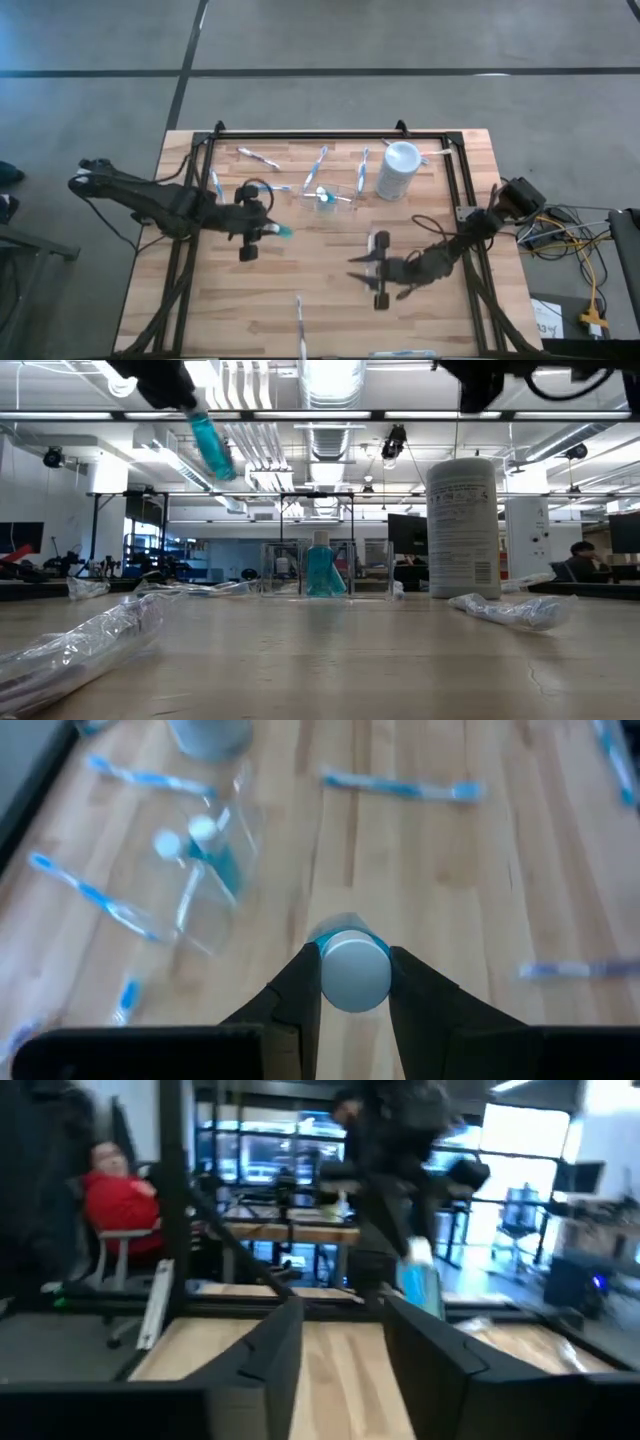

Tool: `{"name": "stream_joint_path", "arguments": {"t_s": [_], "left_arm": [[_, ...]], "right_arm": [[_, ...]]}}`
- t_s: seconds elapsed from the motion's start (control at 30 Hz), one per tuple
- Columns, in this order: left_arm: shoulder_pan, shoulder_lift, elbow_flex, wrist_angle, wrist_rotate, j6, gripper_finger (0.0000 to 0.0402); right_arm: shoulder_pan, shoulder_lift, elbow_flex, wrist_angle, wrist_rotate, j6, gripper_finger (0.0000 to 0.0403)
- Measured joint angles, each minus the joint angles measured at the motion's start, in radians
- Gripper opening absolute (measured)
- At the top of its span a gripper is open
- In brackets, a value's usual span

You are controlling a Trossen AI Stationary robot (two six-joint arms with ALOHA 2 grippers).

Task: Pick & Place toothbrushing station
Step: Put the mouthwash into the transparent organizer

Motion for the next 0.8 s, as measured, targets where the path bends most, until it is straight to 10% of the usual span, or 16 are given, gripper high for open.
{"name": "stream_joint_path", "arguments": {"t_s": [0.3, 0.8], "left_arm": [[0.165, 0.038, 0.069, 0.054, 0.079, 0.107, 0.0091], [0.284, 0.258, 0.176, 0.095, 0.168, 0.182, 0.0091]], "right_arm": [[-0.009, -0.011, -0.137, 0.157, 0.021, 0.045, 0.0014], [-0.002, -0.015, -0.155, 0.162, 0.002, 0.002, 0.0008]]}}
